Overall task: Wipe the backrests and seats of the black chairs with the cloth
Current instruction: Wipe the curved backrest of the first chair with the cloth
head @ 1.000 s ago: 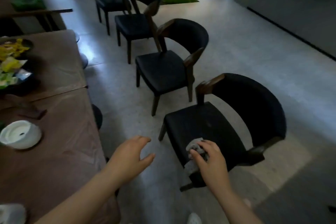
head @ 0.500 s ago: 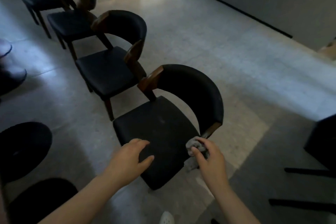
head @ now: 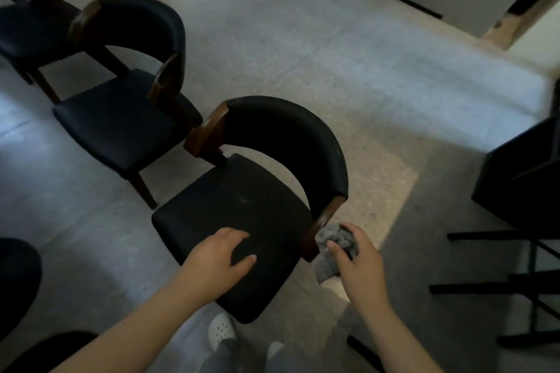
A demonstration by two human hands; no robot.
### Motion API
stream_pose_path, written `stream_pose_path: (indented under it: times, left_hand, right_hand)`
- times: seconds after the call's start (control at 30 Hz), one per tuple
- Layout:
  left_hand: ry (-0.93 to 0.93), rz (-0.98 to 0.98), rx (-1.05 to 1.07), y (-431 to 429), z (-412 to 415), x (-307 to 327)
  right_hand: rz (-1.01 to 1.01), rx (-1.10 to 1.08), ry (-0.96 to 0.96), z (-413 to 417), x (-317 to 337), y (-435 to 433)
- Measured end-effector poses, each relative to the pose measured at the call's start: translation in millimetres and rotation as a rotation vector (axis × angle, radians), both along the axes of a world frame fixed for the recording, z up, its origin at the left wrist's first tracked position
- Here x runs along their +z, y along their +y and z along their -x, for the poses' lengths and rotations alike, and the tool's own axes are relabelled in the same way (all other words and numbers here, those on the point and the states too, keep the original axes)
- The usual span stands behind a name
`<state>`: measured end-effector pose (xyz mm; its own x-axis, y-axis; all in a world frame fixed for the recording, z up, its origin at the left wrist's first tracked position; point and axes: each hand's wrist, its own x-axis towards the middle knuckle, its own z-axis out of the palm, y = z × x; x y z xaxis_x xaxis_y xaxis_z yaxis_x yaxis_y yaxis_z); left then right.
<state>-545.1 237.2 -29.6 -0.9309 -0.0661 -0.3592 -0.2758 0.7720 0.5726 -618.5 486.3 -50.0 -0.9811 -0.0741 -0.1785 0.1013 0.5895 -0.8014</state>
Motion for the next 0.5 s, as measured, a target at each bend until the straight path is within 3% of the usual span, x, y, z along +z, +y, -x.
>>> stream_pose_path:
  times: [0.27,0.5]
  left_hand:
    - [-0.058,-0.011,-0.071,2,37,-25]
    - [-0.125,0.005,0.054,13,48,-62]
  right_hand:
    - [-0.116,-0.012,-0.014,29,-30,12]
    - [-0.389,0.146,0.155,95,-75,4]
